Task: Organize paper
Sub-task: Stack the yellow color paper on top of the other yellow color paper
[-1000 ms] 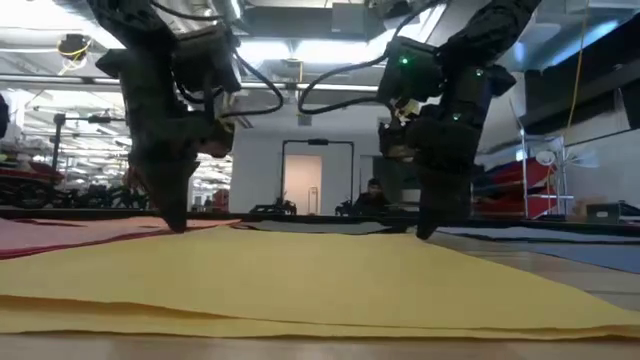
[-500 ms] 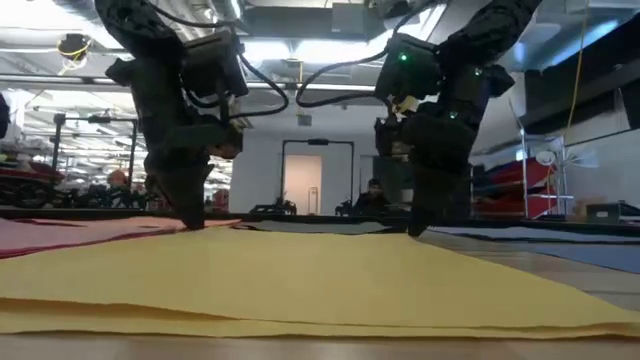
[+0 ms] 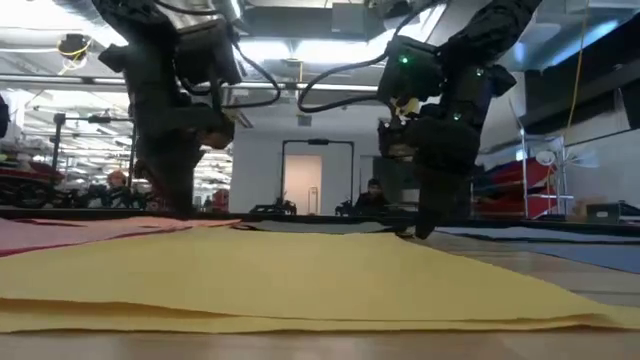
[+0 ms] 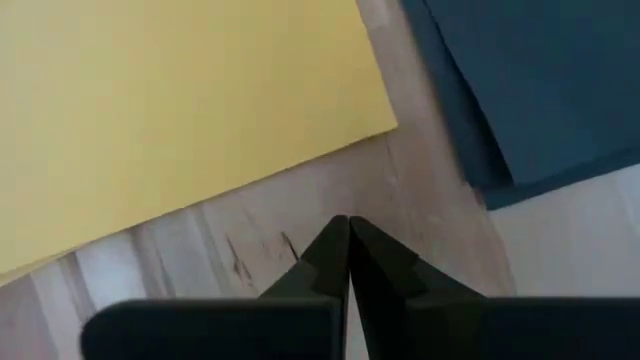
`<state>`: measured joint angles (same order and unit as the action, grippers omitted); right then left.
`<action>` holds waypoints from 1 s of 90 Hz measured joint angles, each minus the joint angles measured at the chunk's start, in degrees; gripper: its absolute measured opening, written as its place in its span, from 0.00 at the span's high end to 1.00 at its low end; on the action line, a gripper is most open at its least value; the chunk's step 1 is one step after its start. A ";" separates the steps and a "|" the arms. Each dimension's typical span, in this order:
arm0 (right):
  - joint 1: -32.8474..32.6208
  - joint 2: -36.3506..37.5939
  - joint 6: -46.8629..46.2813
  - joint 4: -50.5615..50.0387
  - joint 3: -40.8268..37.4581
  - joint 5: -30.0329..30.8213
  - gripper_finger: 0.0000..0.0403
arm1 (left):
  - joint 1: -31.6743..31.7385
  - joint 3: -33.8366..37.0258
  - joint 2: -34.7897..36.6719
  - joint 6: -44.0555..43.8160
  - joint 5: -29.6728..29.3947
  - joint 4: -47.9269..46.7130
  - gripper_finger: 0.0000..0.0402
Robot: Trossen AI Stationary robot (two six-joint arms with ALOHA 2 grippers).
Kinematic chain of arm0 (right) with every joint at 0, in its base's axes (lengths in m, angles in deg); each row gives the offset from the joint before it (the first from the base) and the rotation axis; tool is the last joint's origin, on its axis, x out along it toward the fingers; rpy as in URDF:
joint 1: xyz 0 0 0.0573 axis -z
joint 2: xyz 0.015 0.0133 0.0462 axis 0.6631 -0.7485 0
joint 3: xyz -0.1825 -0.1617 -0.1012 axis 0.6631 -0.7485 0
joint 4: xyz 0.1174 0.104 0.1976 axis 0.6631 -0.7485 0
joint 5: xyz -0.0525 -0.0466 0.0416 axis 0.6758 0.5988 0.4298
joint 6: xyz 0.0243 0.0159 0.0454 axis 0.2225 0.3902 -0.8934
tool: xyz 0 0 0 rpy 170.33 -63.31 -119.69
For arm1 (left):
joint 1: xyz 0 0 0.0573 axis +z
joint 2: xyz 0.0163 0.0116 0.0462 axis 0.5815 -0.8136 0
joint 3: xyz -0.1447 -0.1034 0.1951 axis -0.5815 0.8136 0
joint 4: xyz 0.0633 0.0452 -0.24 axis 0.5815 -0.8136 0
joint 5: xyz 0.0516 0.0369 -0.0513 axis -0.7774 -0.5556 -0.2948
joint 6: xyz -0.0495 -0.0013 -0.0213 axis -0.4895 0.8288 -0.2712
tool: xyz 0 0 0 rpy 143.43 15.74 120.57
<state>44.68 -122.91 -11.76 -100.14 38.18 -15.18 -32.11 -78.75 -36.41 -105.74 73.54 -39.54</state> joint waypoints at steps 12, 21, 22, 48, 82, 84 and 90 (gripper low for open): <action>0.00 0.00 0.00 0.01 0.00 0.02 1.00 | 0.00 0.00 -0.76 0.38 0.48 0.88 1.00; 0.00 0.00 0.02 -0.05 -0.02 0.02 1.00 | 0.00 0.00 -1.97 0.59 1.01 1.41 1.00; 0.00 0.00 0.02 -0.06 -0.02 0.02 1.00 | 0.00 0.01 -2.17 0.61 1.14 1.54 1.00; -0.11 0.00 0.00 -1.53 -0.02 -0.09 1.00 | 0.00 -0.13 -5.32 0.42 3.05 7.27 1.00; -0.11 0.00 -0.09 -2.01 0.00 -0.88 1.00 | -0.01 -3.91 -4.82 0.45 4.47 3.52 1.00; -0.11 0.00 -0.09 -2.06 0.00 -1.09 1.00 | -0.02 -4.30 -4.66 0.79 4.48 2.79 1.00; -0.13 0.02 -0.09 -2.64 0.01 -1.53 1.00 | -0.08 -5.44 -4.31 1.46 4.48 1.00 1.00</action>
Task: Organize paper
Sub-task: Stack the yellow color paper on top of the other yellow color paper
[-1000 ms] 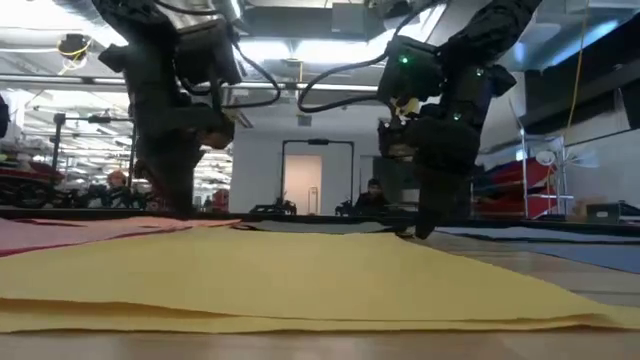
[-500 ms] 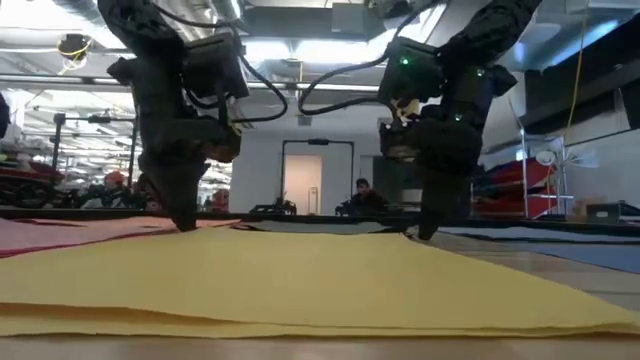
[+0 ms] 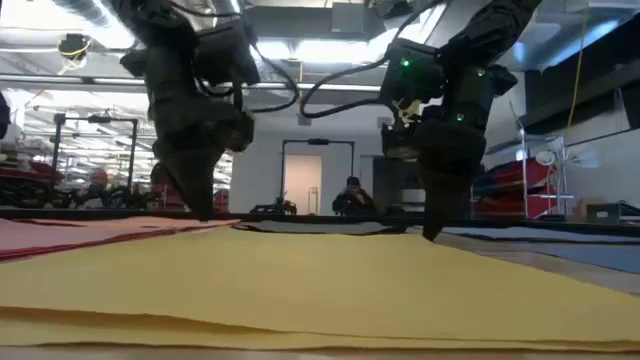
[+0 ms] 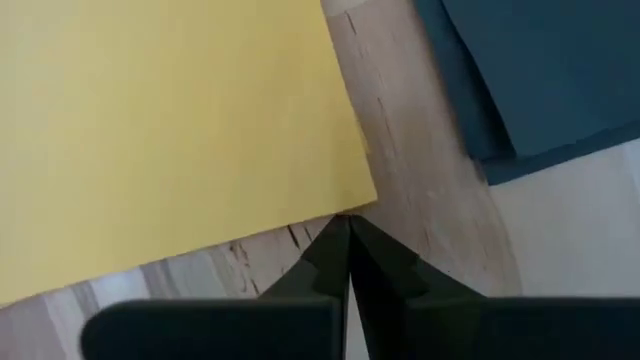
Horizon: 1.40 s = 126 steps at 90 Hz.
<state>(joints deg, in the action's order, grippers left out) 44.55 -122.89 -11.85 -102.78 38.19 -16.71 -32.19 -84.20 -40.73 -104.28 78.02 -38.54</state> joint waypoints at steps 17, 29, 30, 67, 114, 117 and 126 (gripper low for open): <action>-0.01 0.00 0.04 -0.21 0.01 -0.11 1.00 | 0.00 -0.01 0.11 -0.05 0.00 -4.05 1.00; -0.01 0.00 0.05 0.19 -0.01 -0.15 1.00 | 0.01 2.14 -0.67 -0.24 0.00 -2.81 1.00; -0.01 0.00 0.04 0.33 -0.01 -0.15 1.00 | 0.02 2.31 -0.72 -0.35 0.00 -2.30 1.00; 0.02 0.00 0.02 4.69 -0.05 -0.17 1.00 | 0.13 4.26 -1.58 -1.62 0.32 4.70 1.00; 0.02 0.02 0.02 -0.50 0.10 0.33 1.00 | 0.17 4.29 -1.66 -1.83 -0.35 5.30 1.00; 0.02 0.17 0.02 -1.49 0.10 0.32 1.00 | 0.17 4.29 -1.66 -2.15 -0.35 5.24 1.00; 0.02 0.47 0.02 -2.73 0.10 0.01 1.00 | 0.06 4.24 -1.32 -2.62 -0.48 4.77 1.00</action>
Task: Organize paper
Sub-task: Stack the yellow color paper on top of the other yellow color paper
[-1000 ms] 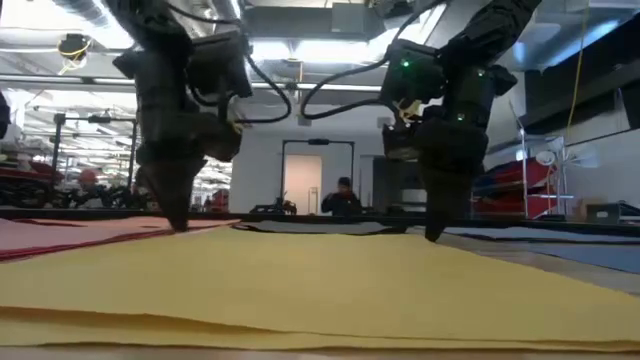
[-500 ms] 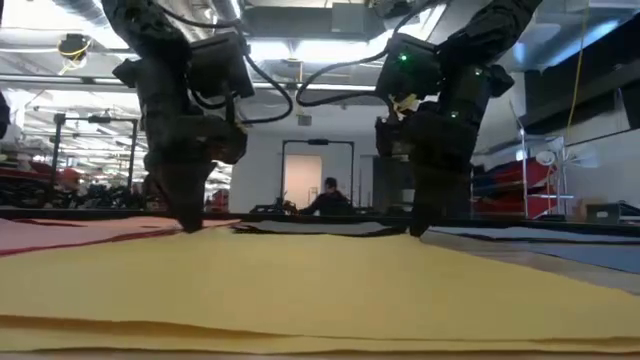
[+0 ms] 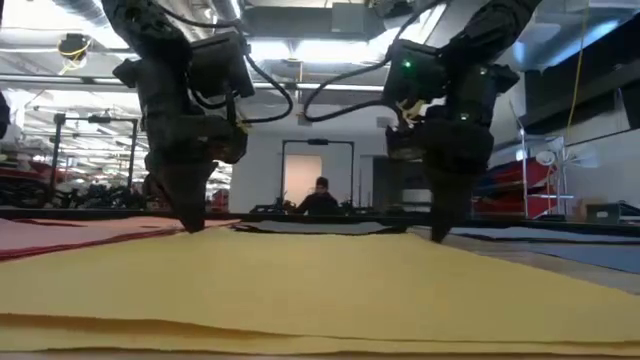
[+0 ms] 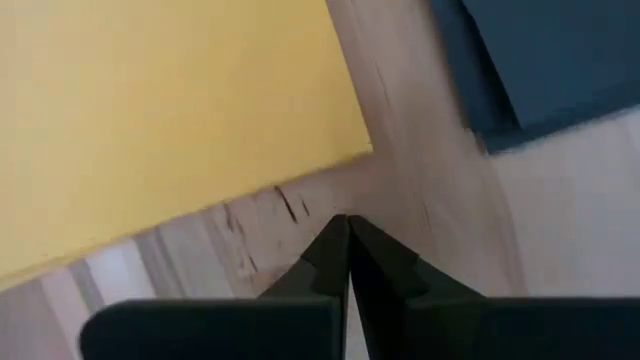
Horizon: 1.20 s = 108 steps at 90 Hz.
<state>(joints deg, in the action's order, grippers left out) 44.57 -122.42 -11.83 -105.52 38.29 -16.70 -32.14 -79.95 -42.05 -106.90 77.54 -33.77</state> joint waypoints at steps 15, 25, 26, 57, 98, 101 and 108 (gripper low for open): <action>-0.02 0.06 -0.15 -0.15 0.71 -1.26 1.00 | -0.04 0.07 1.35 -1.91 -0.39 -3.83 1.00; -0.02 0.06 -0.77 1.43 0.81 -3.52 1.00 | -0.04 0.04 1.43 -3.32 1.51 -5.78 1.00; -0.02 0.06 -1.10 1.42 0.81 -3.93 1.00 | -0.09 0.04 1.43 -3.42 1.87 -5.89 1.00; -10.32 0.06 -3.20 1.29 0.81 -10.36 1.00 | -7.86 0.07 1.46 -2.17 7.69 -0.11 1.00; -25.61 -0.35 -15.39 10.49 0.83 -8.01 1.00 | -20.53 0.07 1.34 3.11 9.91 6.91 1.00; -26.46 -0.45 -16.04 10.97 0.83 -7.47 1.00 | -21.54 0.07 1.07 2.91 9.65 8.08 1.00; -28.05 -0.47 -17.33 11.77 0.81 -5.11 1.00 | -23.73 0.07 -0.05 1.62 7.99 9.33 1.00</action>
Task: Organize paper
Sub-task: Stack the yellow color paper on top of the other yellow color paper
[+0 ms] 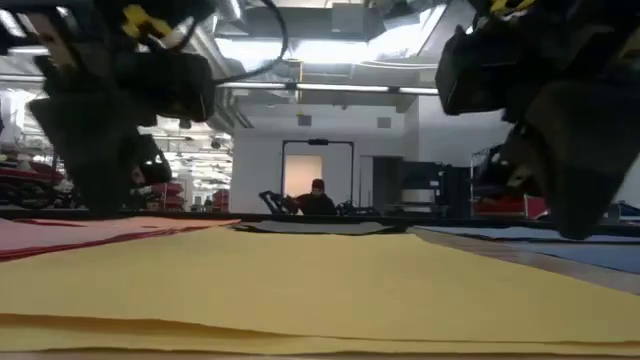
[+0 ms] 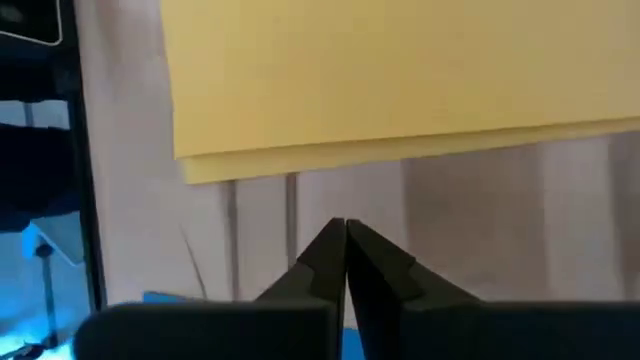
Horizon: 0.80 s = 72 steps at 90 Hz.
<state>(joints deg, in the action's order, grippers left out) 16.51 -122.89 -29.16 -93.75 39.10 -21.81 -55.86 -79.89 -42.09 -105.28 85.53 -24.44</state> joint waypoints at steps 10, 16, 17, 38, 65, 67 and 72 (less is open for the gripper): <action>-2.28 0.00 -1.36 -0.02 0.00 3.02 1.00 | -2.30 0.00 -2.24 -1.68 -0.83 0.27 1.00; -3.49 -0.19 -2.36 0.04 0.01 4.59 1.00 | -3.53 -0.09 -3.51 -1.93 -1.06 0.13 1.00; -3.69 -0.28 -2.56 0.07 0.02 4.86 1.00 | -3.72 -0.14 -3.64 -1.96 -1.13 0.25 1.00; -5.80 -3.40 -5.71 0.34 0.12 6.01 1.00 | -6.60 -0.15 -5.24 -5.04 -2.27 5.00 1.00; -5.81 -5.11 -7.16 5.40 0.07 6.04 1.00 | -8.42 -1.79 -5.49 -6.66 -2.51 4.57 1.00; -5.80 -5.14 -7.41 5.60 0.10 5.95 1.00 | -8.58 -2.01 -5.49 -6.70 -2.66 4.45 1.00; -6.29 -5.25 -8.12 4.94 0.93 6.35 1.00 | -8.60 -2.59 -5.49 -6.75 -3.03 4.32 1.00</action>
<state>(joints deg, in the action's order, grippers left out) 10.22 -128.14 -37.28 -88.81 40.03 -15.46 -64.46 -82.48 -47.59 -112.03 82.50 -20.11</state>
